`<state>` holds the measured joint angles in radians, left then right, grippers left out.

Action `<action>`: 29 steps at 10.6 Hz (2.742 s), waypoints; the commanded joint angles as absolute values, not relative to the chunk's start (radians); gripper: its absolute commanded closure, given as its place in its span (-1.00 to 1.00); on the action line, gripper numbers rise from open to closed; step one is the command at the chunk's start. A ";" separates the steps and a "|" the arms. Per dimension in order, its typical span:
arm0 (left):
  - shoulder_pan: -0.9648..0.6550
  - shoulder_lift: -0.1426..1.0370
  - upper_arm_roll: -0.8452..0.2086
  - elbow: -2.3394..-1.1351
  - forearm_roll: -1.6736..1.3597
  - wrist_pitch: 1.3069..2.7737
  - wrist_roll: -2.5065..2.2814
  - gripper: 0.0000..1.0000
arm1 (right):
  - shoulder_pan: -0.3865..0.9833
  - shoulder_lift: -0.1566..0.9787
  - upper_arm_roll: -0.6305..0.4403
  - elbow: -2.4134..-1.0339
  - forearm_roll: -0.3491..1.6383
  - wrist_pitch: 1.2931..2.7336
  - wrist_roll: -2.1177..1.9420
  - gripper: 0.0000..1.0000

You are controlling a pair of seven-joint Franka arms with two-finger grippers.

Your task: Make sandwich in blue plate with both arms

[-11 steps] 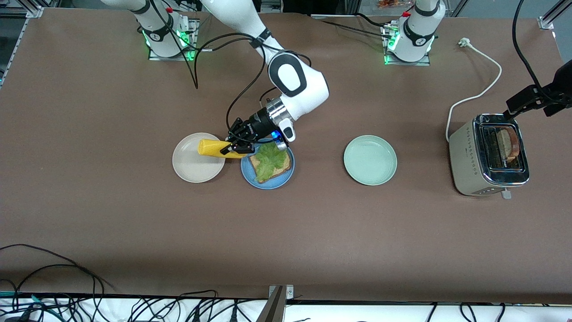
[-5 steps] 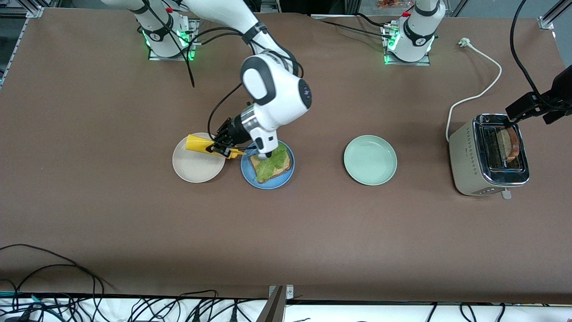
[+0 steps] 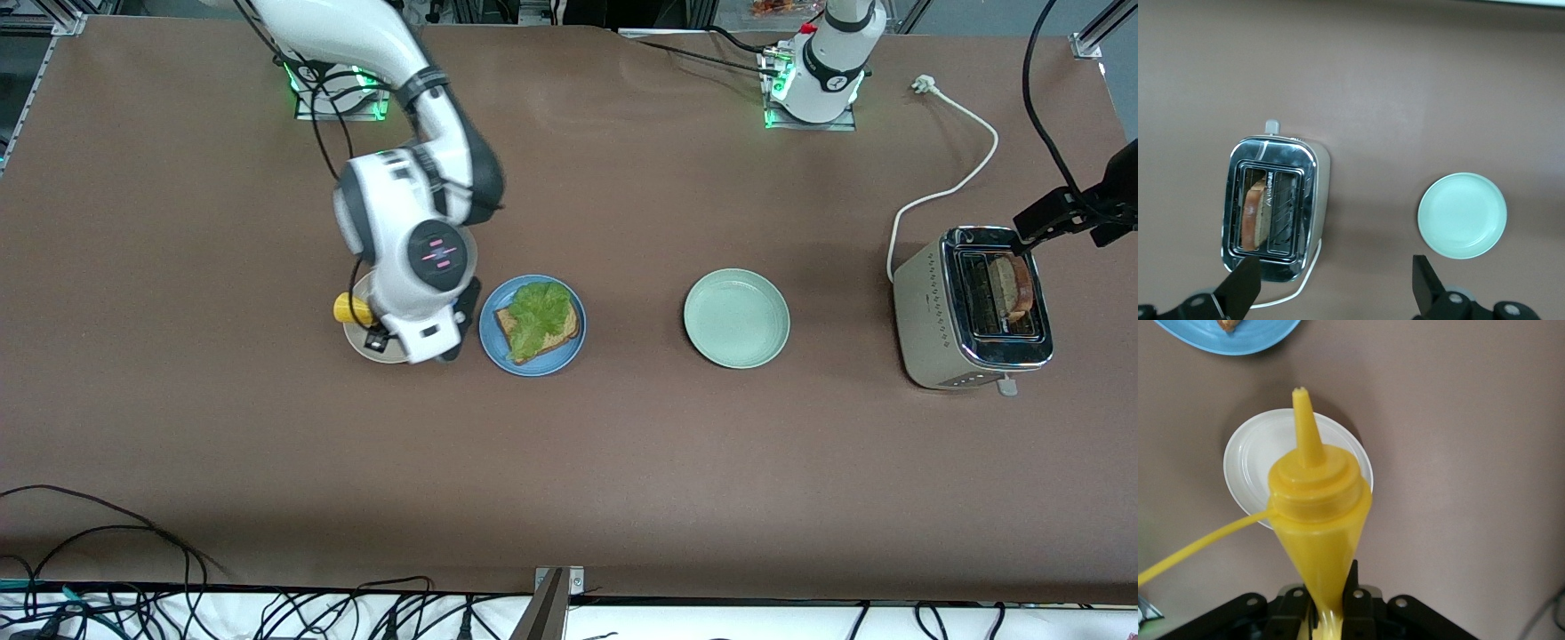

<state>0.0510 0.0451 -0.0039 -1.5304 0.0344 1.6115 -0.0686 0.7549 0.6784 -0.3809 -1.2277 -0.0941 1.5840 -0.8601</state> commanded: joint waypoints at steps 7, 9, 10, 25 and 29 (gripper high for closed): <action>0.087 0.061 0.127 -1.871 0.115 1.864 0.112 -1.00 | 0.347 0.359 -0.371 -1.667 0.472 1.704 -1.591 0.71; 0.106 0.089 0.127 -1.896 0.115 1.881 0.152 -0.98 | 0.258 0.348 -0.371 -1.738 0.617 1.695 -1.797 0.72; 0.110 0.107 0.127 -1.913 0.135 1.900 0.152 -0.96 | 0.217 0.359 -0.371 -1.761 0.687 1.686 -1.893 0.72; 0.149 0.158 0.163 -1.999 0.187 1.962 0.377 0.61 | -0.038 0.696 -0.370 -1.778 0.978 1.540 -2.655 0.71; 0.147 0.140 0.161 -1.988 0.186 1.916 0.382 0.81 | -0.044 0.709 -0.371 -1.776 0.982 1.562 -2.686 0.61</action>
